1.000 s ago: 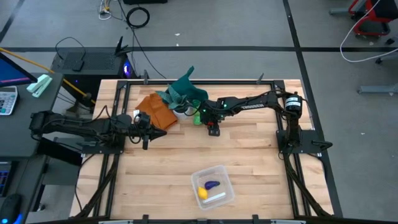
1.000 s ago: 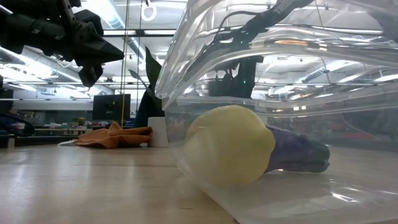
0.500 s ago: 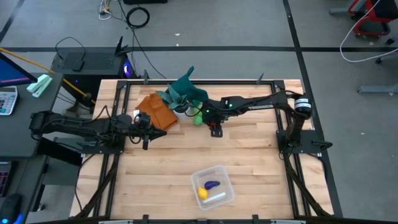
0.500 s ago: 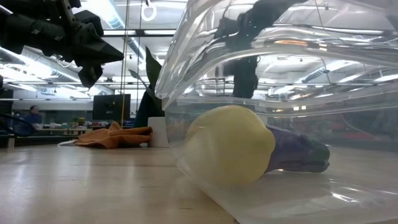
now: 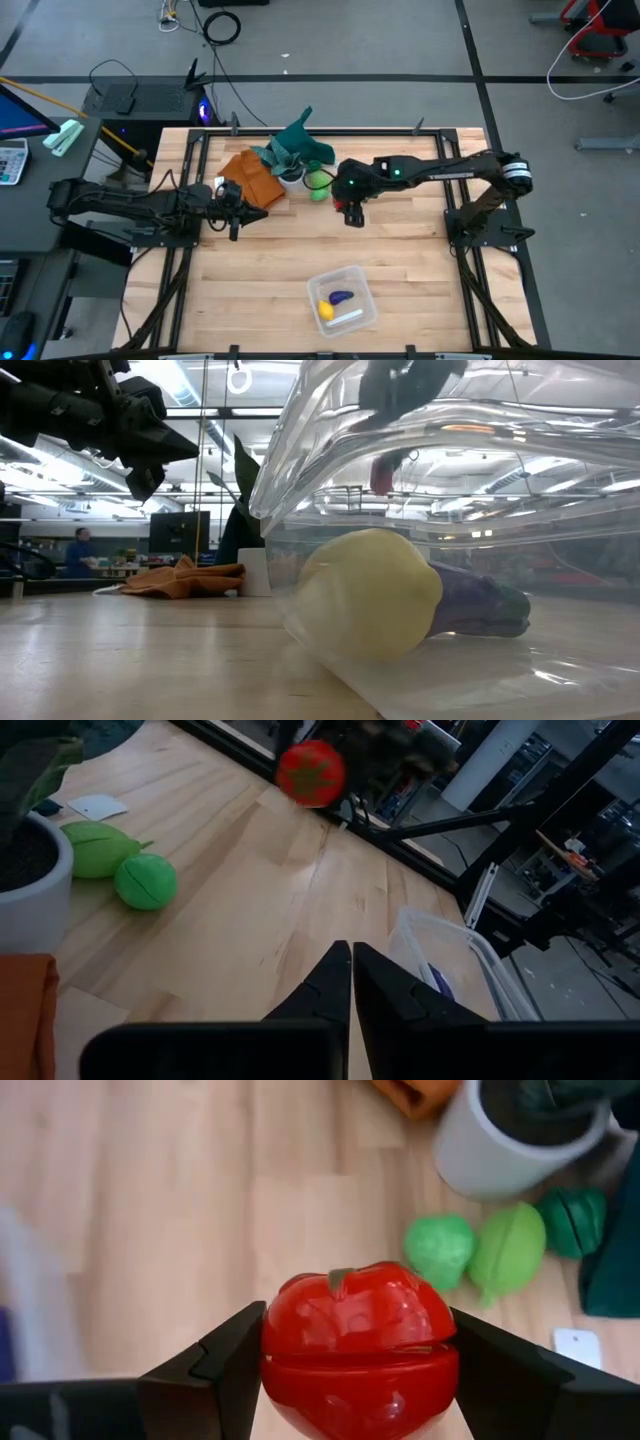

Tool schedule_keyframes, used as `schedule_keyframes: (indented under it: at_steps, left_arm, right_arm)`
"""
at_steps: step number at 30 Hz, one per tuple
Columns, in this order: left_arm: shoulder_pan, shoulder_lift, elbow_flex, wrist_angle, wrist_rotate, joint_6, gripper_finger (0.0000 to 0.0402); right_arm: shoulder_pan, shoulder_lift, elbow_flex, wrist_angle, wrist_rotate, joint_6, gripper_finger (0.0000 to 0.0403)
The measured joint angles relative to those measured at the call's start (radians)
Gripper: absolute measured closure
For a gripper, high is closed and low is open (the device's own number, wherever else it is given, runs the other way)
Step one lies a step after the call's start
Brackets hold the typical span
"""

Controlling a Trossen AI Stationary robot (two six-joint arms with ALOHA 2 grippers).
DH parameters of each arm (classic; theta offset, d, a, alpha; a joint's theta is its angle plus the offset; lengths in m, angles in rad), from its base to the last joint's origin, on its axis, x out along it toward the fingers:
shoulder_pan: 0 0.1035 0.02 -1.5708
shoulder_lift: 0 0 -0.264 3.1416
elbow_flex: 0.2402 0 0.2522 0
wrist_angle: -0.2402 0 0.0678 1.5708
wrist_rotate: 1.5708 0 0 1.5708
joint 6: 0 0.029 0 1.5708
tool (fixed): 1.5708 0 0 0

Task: Pick and placing Produce into tupperware
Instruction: Put the tomato into the transparent bin

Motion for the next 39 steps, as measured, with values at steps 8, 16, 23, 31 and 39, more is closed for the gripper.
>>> schedule_keyframes:
  at_steps: [8, 16, 23, 31, 39]
  left_arm:
    - [0.0, 0.0, 0.0, -0.002, 0.0, 0.0, 0.0379]
    - [0.0, 0.0, 0.0, -0.004, 0.0, -0.001, 0.038]
    - [0.0, 0.0, 0.0, -0.005, 0.0, -0.008, 0.0387]
    - [0.0, 0.0, 0.0, -0.02, 0.022, -0.008, 0.0377]
    - [0.0, 0.0, 0.0, -0.022, 0.042, -0.009, 0.0389]
  right_arm:
    - [0.141, -0.058, 0.0, 0.027, -0.023, 0.141, 0.017]
    - [0.317, -0.054, 0.0, 0.096, -0.026, 0.266, 0.017]
    - [0.453, -0.031, 0.0, 0.137, -0.025, 0.394, 0.017]
    - [0.598, 0.055, 0.0, 0.26, -0.02, 0.496, 0.017]
    - [0.642, 0.129, 0.001, 0.296, -0.021, 0.48, 0.017]
